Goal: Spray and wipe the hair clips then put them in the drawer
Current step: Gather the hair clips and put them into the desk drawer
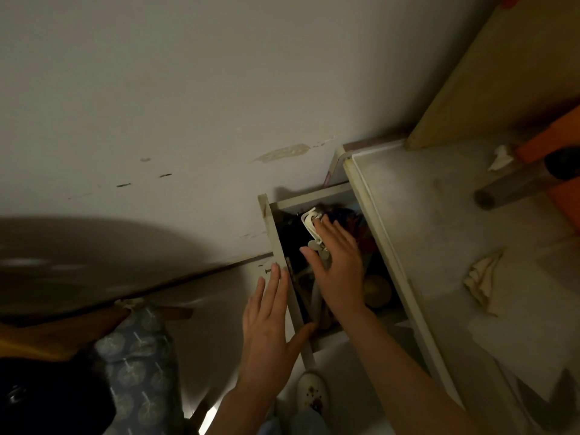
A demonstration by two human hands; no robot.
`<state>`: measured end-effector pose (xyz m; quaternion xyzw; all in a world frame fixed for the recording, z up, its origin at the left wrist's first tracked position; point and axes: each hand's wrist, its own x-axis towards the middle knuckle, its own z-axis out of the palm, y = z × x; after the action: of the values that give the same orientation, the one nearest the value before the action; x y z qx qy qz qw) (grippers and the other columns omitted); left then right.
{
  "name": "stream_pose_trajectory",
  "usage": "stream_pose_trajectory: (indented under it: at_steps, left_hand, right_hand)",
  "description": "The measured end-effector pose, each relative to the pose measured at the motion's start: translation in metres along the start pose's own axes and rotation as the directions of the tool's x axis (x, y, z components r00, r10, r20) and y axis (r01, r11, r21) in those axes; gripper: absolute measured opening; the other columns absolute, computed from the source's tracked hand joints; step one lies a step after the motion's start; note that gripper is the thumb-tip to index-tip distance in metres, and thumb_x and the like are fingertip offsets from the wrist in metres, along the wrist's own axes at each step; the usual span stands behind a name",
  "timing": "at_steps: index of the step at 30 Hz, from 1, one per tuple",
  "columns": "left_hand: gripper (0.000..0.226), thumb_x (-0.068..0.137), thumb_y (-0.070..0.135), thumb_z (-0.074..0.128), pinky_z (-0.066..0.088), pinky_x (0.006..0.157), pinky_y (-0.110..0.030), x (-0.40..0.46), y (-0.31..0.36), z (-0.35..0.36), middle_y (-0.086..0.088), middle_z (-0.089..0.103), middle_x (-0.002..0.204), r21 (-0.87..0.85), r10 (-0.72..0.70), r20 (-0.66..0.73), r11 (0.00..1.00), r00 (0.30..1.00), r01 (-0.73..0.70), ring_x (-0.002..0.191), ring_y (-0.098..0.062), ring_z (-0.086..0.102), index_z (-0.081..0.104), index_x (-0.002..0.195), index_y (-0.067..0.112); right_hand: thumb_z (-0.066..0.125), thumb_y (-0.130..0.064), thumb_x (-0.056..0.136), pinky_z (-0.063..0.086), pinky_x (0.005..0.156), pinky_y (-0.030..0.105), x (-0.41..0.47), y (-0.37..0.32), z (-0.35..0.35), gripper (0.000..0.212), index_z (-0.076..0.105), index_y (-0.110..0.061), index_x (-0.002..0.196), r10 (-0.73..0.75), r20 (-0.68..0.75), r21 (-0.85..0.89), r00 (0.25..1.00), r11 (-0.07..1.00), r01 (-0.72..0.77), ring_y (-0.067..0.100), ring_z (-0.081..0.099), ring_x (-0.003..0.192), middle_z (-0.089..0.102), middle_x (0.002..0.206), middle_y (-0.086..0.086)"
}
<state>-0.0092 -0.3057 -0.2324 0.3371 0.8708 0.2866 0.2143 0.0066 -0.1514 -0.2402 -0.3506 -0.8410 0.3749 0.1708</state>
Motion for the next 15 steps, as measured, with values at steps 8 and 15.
stream_pose_trajectory:
  at_steps: [8, 15]
  left_hand:
    - [0.088, 0.089, 0.051, 0.054, -0.012, 0.113, -0.024, 0.0, 0.005, -0.007, 0.021, -0.025, 0.15, 0.077, -0.018, 0.01, 0.997, 1.0, 0.017, 0.141, -0.005, -0.023, -0.017, 0.14, 0.039]
    - [0.079, 0.093, 0.053, 0.043, -0.006, 0.116, -0.031, 0.004, 0.027, -0.039, 0.014, -0.026, 0.149, 0.157, -0.034, -0.014, 0.987, 0.999, 0.036, 0.14, -0.01, -0.02, -0.018, 0.14, 0.034]
  right_hand:
    - [0.057, -0.026, 0.094, 0.026, 0.111, 0.031, -0.01, -0.009, -0.018, 0.047, 0.047, -0.018, 0.139, 0.025, 0.038, 0.0, 0.999, 1.0, -0.025, 0.014, 0.025, 0.139, 0.043, 0.147, -0.001]
    - [0.049, -0.023, 0.099, 0.021, 0.115, 0.033, -0.017, -0.037, -0.06, 0.045, 0.042, -0.019, 0.143, 0.036, 0.083, -0.186, 0.996, 0.982, -0.02, 0.019, 0.022, 0.144, 0.038, 0.151, 0.001]
